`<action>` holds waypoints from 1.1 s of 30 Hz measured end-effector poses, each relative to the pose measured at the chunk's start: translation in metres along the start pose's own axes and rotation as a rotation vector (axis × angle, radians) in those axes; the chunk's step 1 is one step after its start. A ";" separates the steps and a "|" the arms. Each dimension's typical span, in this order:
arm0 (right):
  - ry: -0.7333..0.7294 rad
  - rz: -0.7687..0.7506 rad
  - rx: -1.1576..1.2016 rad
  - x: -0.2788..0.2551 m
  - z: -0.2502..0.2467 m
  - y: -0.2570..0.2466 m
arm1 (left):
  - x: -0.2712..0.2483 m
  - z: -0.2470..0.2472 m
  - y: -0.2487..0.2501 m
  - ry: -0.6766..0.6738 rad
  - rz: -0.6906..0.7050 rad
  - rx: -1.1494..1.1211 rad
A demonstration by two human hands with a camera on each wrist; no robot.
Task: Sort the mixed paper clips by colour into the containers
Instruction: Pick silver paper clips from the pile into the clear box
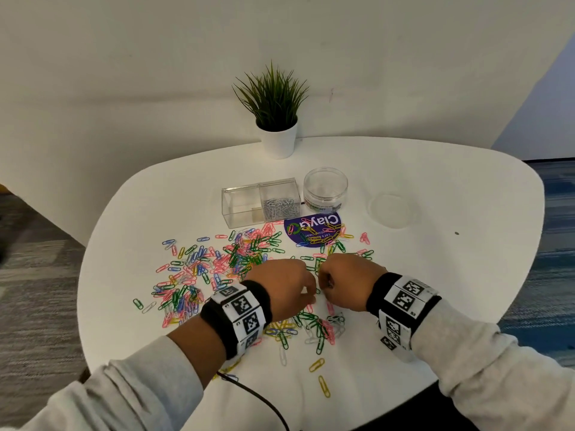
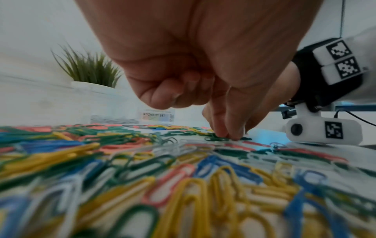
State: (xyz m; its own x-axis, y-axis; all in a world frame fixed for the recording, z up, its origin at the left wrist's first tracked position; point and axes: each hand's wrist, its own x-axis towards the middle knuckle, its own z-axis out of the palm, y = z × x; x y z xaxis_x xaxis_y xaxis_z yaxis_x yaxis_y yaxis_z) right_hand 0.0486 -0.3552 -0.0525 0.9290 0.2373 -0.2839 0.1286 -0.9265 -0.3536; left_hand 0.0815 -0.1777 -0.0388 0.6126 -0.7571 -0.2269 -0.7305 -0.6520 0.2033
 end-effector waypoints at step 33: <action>0.230 0.085 0.289 0.156 -0.110 -0.036 | 0.092 -0.093 -0.108 0.307 -0.496 -0.772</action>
State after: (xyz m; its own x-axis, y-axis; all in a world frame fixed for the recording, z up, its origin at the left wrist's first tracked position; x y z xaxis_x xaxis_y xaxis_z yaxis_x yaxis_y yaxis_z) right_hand 0.2271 -0.3167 0.0145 0.9900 0.0612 -0.1274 -0.0250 -0.8117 -0.5835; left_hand 0.2446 -0.1805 0.0070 0.9300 -0.2952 -0.2190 -0.0351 -0.6645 0.7465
